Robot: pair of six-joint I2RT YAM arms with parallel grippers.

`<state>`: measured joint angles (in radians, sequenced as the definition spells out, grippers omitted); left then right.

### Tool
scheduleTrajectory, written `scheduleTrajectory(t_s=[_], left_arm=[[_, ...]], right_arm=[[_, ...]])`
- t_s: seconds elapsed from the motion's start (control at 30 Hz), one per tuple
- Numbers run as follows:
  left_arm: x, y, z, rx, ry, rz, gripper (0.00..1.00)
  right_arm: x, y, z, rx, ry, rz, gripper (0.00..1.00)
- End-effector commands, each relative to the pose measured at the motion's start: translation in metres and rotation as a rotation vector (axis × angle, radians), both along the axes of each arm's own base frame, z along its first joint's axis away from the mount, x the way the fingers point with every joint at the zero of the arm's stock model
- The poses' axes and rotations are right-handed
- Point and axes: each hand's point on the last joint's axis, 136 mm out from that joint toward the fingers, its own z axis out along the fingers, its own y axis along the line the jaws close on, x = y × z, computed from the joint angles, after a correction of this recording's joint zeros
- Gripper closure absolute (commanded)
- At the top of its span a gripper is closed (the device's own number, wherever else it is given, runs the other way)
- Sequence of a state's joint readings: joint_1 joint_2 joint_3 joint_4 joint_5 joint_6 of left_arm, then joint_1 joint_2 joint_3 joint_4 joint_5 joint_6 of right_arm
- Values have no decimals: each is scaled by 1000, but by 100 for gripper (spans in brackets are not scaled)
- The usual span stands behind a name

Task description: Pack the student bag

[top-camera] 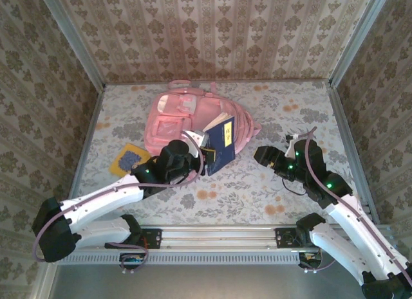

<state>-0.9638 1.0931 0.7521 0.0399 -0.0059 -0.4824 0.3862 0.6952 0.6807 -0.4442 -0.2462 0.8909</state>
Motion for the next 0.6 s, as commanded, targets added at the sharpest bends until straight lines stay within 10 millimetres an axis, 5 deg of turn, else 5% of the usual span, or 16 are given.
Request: scheduleTrajectory(t_s=[0.0, 0.13, 0.27, 0.37, 0.57], left_arm=[[7, -9, 49, -296, 72, 35, 100], [27, 0, 75, -511, 95, 148, 100], [41, 2, 98, -699, 151, 206, 100], [47, -5, 102, -768, 218, 207, 100], [54, -17, 109, -890, 295, 187, 100]], right_arm=[[9, 16, 17, 142, -74, 25, 18], [16, 29, 33, 317, -101, 30, 16], [20, 40, 60, 457, -155, 73, 0], [25, 39, 81, 528, -235, 57, 0], [40, 41, 93, 617, -258, 33, 0]])
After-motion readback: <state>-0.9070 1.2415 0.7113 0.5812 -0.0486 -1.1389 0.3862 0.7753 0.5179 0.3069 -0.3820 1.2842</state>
